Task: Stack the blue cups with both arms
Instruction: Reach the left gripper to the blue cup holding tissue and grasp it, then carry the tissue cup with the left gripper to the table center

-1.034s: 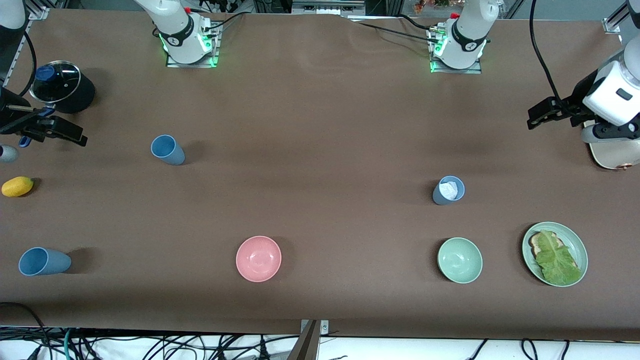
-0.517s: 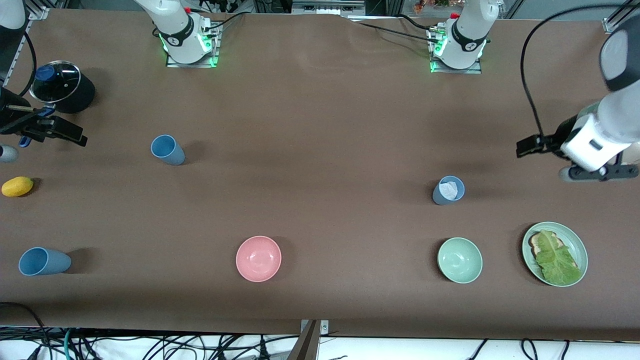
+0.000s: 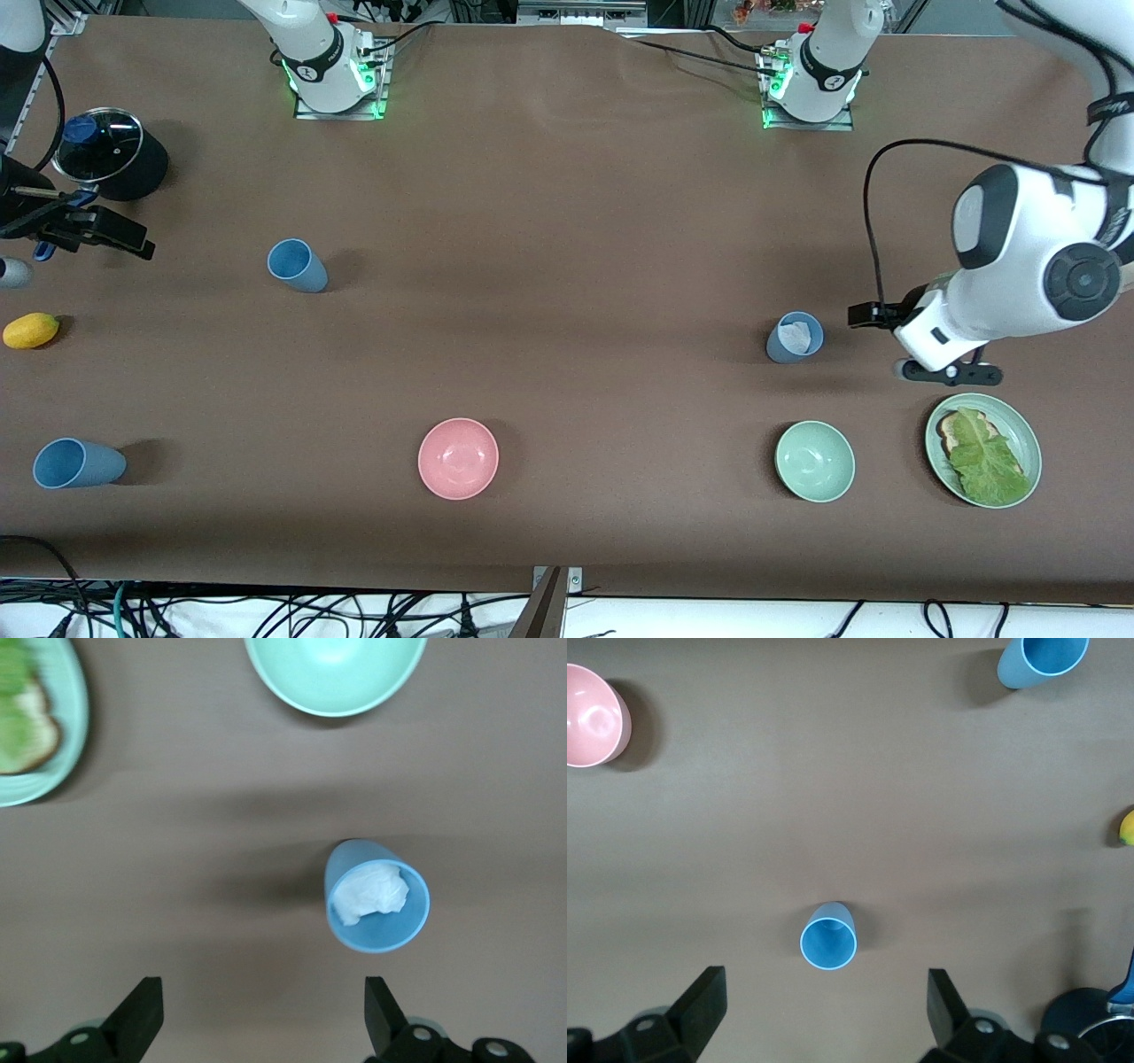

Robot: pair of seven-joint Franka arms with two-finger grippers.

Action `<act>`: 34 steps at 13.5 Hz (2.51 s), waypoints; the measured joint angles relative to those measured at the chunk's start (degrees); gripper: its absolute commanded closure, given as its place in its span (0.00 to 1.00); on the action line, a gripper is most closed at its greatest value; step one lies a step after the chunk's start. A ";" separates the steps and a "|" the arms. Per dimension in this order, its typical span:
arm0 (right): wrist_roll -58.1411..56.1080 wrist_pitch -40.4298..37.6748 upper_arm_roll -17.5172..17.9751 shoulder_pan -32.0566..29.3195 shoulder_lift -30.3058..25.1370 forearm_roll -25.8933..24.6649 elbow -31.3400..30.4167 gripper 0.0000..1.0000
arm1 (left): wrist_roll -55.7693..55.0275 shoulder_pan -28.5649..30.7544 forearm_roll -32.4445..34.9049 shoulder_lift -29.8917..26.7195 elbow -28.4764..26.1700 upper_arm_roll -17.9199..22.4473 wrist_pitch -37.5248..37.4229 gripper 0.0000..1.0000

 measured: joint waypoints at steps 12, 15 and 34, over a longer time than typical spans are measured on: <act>0.00 0.25 0.00 0.00 0.09 0.00 -0.01 0.00 | 5.78 -1.38 -1.54 5.13 -11.85 -1.35 17.27 1.00; 0.00 0.25 0.01 0.00 0.09 0.00 -0.01 0.00 | 5.97 -1.46 -1.54 5.15 -10.56 -1.62 17.27 1.00; -0.04 0.15 -0.40 -0.05 -0.06 0.00 0.00 0.00 | -27.45 -25.07 -2.95 12.75 0.38 -10.70 17.62 0.00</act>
